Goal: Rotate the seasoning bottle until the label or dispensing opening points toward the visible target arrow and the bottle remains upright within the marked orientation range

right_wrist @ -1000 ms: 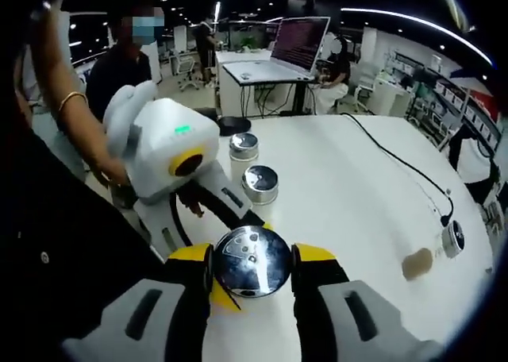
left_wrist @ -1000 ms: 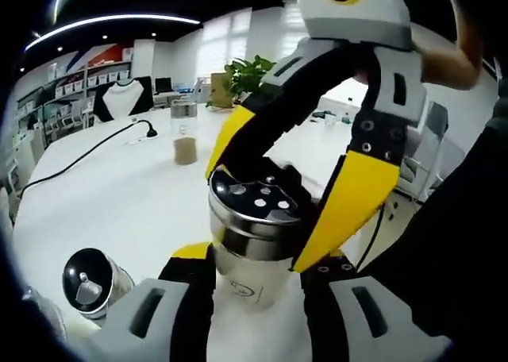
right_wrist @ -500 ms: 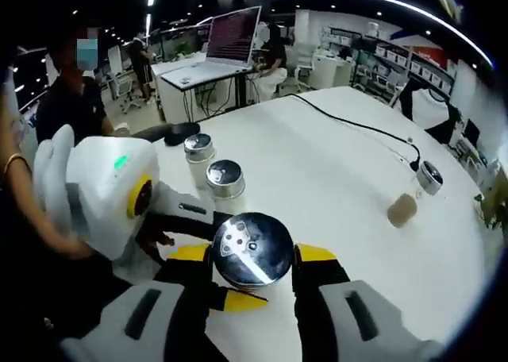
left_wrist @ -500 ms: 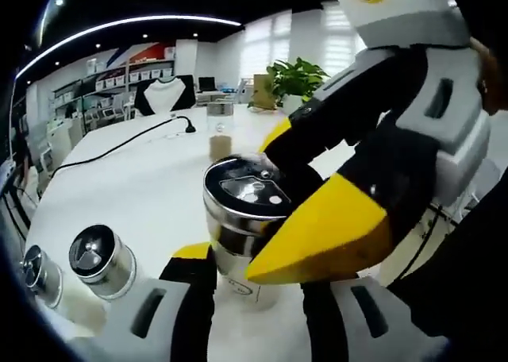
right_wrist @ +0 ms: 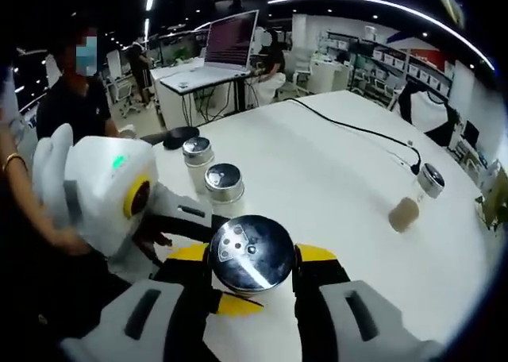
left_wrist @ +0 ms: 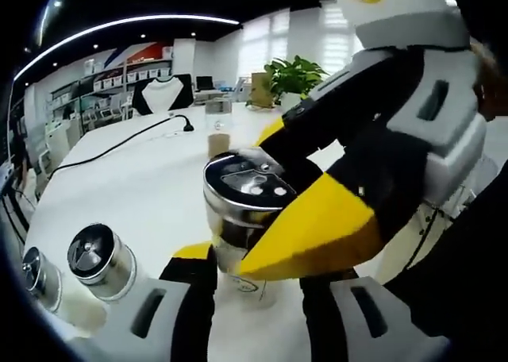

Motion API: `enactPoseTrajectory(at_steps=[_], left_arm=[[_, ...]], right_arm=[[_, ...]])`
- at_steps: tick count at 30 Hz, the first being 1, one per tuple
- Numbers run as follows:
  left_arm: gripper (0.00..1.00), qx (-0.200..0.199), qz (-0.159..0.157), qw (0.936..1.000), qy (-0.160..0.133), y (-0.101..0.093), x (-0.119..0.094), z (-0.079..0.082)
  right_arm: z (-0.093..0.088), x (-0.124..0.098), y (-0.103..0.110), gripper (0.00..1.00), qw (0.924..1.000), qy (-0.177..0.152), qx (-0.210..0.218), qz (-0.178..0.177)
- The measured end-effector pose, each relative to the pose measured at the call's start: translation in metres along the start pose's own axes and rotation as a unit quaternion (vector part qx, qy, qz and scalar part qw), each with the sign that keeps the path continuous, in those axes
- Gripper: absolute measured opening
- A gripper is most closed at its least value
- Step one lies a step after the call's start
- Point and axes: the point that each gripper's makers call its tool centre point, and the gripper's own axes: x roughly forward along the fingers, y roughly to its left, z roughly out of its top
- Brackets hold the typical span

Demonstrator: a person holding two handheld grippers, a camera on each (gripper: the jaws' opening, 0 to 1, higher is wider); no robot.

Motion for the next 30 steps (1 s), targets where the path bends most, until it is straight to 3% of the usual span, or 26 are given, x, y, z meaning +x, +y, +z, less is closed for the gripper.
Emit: enactPoseTrajectory(at_steps=[5, 9, 11, 16, 18, 20, 26, 30], left_arm=[[0.43, 0.010, -0.017, 0.9998, 0.003, 0.002, -0.005, -0.001], [0.43, 0.028, -0.040, 0.9988, 0.005, -0.001, -0.004, 0.000], [0.42, 0.023, -0.055, 0.9982, 0.007, -0.003, -0.002, -0.002], [0.42, 0.018, -0.046, 0.9988, 0.005, -0.004, -0.002, -0.001], [0.42, 0.010, -0.037, 0.9993, 0.004, -0.003, -0.001, -0.001], [0.42, 0.002, -0.022, 0.9997, 0.005, -0.002, 0.000, -0.001], [0.42, -0.020, 0.033, 0.9990, 0.021, 0.002, 0.005, -0.004], [0.41, -0.013, 0.039, 0.9987, 0.029, 0.002, 0.005, -0.005]], right_arm=[[0.001, 0.000, 0.002, 0.38, 0.9985, 0.000, -0.034, 0.042], [0.000, -0.001, 0.008, 0.38, 0.9919, 0.004, -0.090, 0.089], [0.000, -0.001, 0.008, 0.38, 0.9910, 0.004, -0.094, 0.095], [-0.001, -0.002, 0.007, 0.39, 0.9932, 0.006, -0.086, 0.078], [-0.002, -0.002, 0.005, 0.38, 0.9964, 0.004, -0.060, 0.060], [-0.003, -0.003, 0.003, 0.38, 0.9987, 0.001, -0.029, 0.042], [0.000, -0.005, -0.001, 0.37, 0.9998, -0.018, -0.008, -0.006], [0.001, -0.004, -0.002, 0.37, 0.9995, -0.021, 0.004, -0.024]])
